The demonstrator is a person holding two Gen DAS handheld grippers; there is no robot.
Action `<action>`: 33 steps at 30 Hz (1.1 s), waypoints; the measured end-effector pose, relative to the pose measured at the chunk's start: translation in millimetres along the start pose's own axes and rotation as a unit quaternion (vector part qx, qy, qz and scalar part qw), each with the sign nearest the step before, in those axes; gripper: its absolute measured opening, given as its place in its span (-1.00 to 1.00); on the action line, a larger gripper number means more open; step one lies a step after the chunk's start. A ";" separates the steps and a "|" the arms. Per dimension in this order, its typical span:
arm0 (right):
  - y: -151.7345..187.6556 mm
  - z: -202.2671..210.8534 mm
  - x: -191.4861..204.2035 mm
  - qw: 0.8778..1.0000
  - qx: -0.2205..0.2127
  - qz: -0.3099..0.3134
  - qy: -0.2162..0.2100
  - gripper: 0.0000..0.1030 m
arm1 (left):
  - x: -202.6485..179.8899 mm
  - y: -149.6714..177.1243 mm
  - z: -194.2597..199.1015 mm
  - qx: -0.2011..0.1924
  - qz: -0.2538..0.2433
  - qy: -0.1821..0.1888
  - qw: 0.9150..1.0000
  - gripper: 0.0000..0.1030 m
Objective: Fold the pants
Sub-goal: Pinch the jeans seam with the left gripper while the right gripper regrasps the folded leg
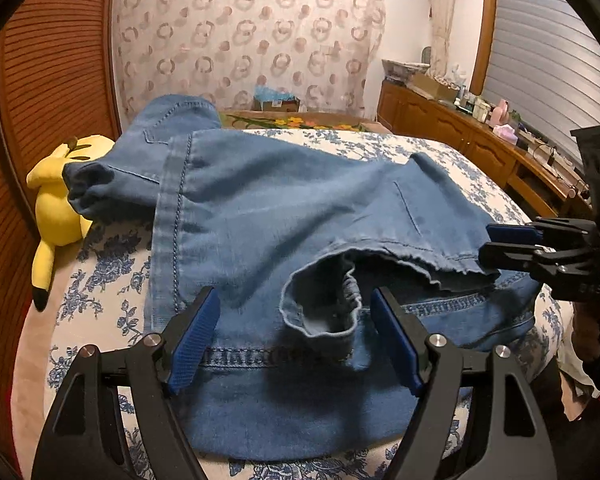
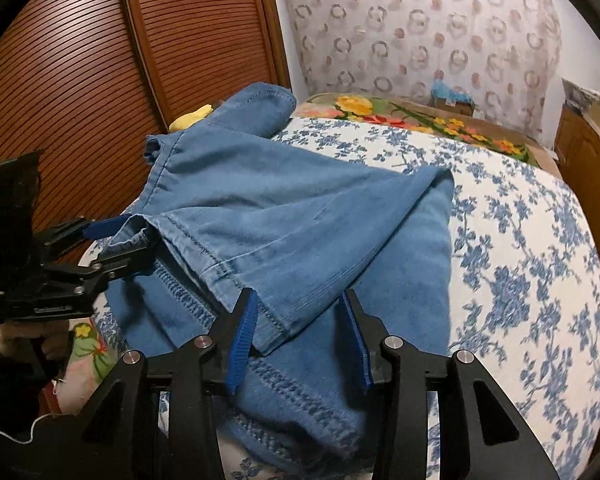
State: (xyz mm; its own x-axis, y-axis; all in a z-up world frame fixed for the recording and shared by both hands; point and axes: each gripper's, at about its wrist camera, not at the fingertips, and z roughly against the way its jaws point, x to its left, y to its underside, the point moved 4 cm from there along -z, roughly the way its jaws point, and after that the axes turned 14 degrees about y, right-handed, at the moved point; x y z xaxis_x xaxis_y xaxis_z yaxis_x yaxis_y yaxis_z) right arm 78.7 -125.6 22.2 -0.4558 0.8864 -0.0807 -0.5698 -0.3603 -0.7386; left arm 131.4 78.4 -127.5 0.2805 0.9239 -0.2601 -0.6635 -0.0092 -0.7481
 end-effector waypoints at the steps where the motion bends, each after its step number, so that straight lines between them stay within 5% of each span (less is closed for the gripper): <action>1: -0.6 0.4 0.7 1.000 0.000 -0.002 -0.002 -0.14 | -0.3 -1.5 -0.5 0.000 0.000 0.002 1.000 0.36; 8: -0.1 -16.4 5.7 1.000 0.007 0.003 -0.008 -0.15 | -4.8 -4.6 -7.0 0.003 -0.007 0.023 1.000 -0.18; 9: -1.5 -17.2 6.4 1.000 0.006 0.004 -0.012 -0.22 | -6.1 -4.4 -8.6 0.006 -0.010 0.027 1.000 -0.30; 11: -4.1 -16.5 4.3 1.000 -0.003 0.010 -0.019 -0.83 | -9.6 -4.1 -8.0 0.007 -0.013 0.035 0.999 -0.57; 14: -17.0 -6.1 -2.0 0.999 -0.033 0.022 -0.020 -0.90 | -17.1 -6.4 0.6 -0.001 -0.019 0.041 0.999 -0.80; 24: -124.2 36.9 1.3 0.989 -0.134 0.068 -0.012 -0.94 | -40.4 -21.7 65.4 -0.068 -0.028 0.070 0.995 -0.81; 33: -171.2 -43.7 53.9 0.988 -0.089 0.115 -0.045 -0.94 | -13.3 3.0 51.9 -0.041 0.009 0.045 0.998 -0.81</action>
State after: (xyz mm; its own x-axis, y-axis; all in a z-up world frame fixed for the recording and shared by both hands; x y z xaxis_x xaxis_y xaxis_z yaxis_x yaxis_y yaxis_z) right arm 181.5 -3.4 115.1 -0.6227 0.7545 -0.2074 -0.3174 -0.4859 -0.8144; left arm 89.7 86.0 -94.6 0.3323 0.8855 -0.3248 -0.6111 -0.0602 -0.7893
